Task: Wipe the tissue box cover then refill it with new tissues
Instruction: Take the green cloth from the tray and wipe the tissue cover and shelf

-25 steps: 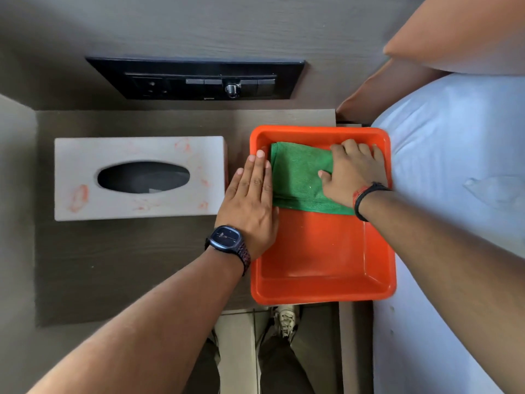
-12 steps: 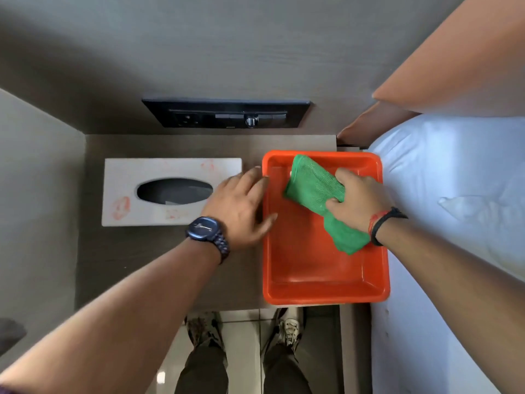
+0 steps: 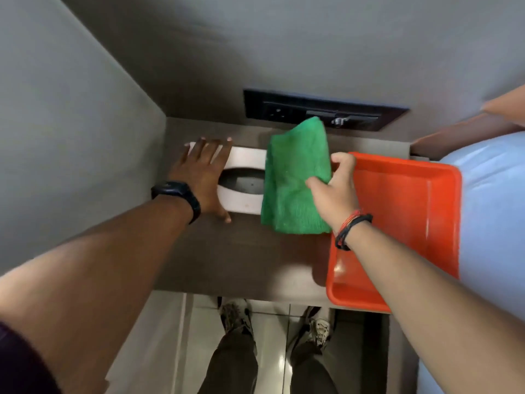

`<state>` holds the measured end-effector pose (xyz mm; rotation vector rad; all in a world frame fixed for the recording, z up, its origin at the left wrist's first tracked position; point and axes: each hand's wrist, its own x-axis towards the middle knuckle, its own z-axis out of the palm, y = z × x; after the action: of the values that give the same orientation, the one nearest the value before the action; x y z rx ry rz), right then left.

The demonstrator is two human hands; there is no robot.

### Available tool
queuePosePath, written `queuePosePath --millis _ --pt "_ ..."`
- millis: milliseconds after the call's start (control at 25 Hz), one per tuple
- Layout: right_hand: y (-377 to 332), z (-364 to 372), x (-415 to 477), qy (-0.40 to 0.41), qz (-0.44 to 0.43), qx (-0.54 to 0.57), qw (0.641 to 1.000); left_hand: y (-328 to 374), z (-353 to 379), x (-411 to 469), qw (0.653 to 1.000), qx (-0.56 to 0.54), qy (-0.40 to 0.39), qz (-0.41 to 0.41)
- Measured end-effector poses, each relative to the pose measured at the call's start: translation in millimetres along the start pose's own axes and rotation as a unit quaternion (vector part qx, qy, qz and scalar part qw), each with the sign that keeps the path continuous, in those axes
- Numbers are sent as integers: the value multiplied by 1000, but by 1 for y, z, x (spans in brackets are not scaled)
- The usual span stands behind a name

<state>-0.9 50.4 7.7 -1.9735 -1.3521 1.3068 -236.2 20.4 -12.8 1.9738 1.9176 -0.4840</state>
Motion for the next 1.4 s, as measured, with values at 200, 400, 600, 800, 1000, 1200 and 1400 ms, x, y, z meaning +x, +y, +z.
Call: queuePosePath --millis 200,400,600,800,1000,1200,1400 --pt "26 23 -9 108 -128 -253 953 -9 5 5 1000 13 17 11" --pt "42 41 9 6 -205 -431 879 -12 11 6 999 -5 26 22" --pt "30 73 4 78 -180 -439 877 -16 17 10 998 -14 41 41" --pt "17 102 -2 26 -231 -426 874 -18 20 11 997 -29 49 44" --pt "38 73 -1 16 -303 -431 850 -22 22 9 998 -21 53 38" --pt "49 54 4 58 -245 -422 871 -19 20 8 998 -21 44 35" --pt "32 83 6 103 -191 -378 900 -16 20 8 998 -18 53 31"
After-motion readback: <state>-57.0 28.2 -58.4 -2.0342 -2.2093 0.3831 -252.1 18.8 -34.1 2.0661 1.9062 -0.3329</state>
